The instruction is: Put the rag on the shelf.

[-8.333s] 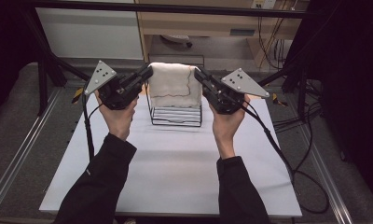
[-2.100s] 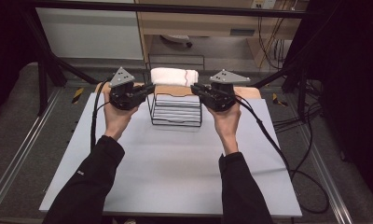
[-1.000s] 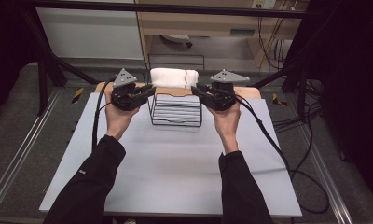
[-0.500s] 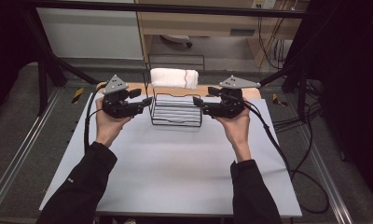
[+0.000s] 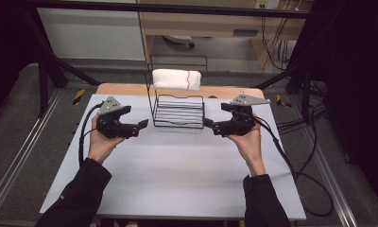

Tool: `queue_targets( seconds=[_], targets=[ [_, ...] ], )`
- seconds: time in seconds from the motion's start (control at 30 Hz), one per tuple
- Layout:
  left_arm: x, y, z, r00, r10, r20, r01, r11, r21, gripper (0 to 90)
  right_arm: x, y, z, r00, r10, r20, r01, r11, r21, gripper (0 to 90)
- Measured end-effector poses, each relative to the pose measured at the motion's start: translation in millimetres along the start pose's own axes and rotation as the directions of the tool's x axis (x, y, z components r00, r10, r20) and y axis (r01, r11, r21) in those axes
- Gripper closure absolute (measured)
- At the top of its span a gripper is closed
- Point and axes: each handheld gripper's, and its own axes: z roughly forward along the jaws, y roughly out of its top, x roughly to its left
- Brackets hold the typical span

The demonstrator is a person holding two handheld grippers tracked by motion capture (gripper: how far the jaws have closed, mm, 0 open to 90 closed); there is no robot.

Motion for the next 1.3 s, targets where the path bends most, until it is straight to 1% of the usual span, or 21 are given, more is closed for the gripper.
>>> queue_targets(
  seconds=[0.07,0.2,0.27,0.4,0.53,0.6,0.73,0.87,0.97,1.07,1.17,1.23,1.3],
  targets=[
    [-2.0,-7.3,-1.7,1.0000,0.008,-0.002,-0.008,0.9999,0.010,10.1,-1.1,-7.0,-2.6,1.0000,0.003,-0.004,-0.003,1.000,-0.001,2.9],
    [-4.8,-21.7,-4.4,0.9998,0.019,0.008,-0.020,0.9993,0.033,8.1,-3.8,-21.7,-6.4,1.0000,-0.007,-0.006,0.007,1.000,0.009,0.8],
    [-5.2,-28.5,-5.2,0.9997,0.021,0.010,-0.021,0.9990,0.040,7.7,-5.2,-29.2,-8.4,0.9999,-0.003,-0.016,0.003,1.000,0.011,0.6],
    [-5.5,-40.6,-7.6,0.9998,0.007,0.017,-0.008,0.9988,0.048,7.4,-7.8,-43.6,-12.5,0.9997,0.009,-0.022,-0.008,1.000,0.015,0.5],
    [-6.2,-53.0,-11.4,0.9998,0.003,0.022,-0.005,0.9982,0.061,7.3,-10.1,-58.3,-15.9,0.9996,0.016,-0.023,-0.015,0.999,0.035,0.4],
    [-5.9,-59.4,-12.9,0.9998,0.000,0.022,-0.001,0.9978,0.066,7.3,-11.3,-66.2,-17.5,0.9993,0.027,-0.028,-0.026,0.999,0.041,0.4],
    [-4.6,-72.2,-16.3,0.9997,-0.002,0.024,0.001,0.9971,0.076,7.4,-12.8,-82.9,-19.7,0.9986,0.032,-0.042,-0.030,0.998,0.051,0.4],
    [-4.0,-84.8,-20.2,0.9995,-0.006,0.030,0.004,0.9963,0.086,7.8,-14.5,-98.6,-21.6,0.9985,0.037,-0.040,-0.033,0.996,0.083,0.3],
    [-3.4,-94.6,-23.5,0.9995,-0.003,0.031,0.000,0.9954,0.096,7.8,-15.5,-109.9,-23.7,0.9978,0.052,-0.041,-0.047,0.994,0.101,0.3],
    [-1.3,-105.0,-26.8,0.9995,-0.011,0.029,0.008,0.9946,0.104,8.2,-16.4,-121.0,-26.2,0.9962,0.074,-0.046,-0.068,0.991,0.115,0.3],
    [1.7,-113.9,-30.0,0.9996,-0.016,0.025,0.012,0.9925,0.122,8.6,-17.6,-130.6,-29.2,0.9955,0.081,-0.050,-0.074,0.989,0.129,0.3],
    [3.5,-119.1,-32.2,0.9996,-0.015,0.022,0.012,0.9911,0.132,8.6,-18.9,-136.9,-31.5,0.9959,0.074,-0.053,-0.065,0.988,0.141,0.3],
    [5.2,-123.5,-34.3,0.9995,-0.025,0.021,0.022,0.9909,0.133,8.6,-20.7,-143.4,-35.0,0.9961,0.070,-0.053,-0.061,0.986,0.152,0.3]
  ],
)
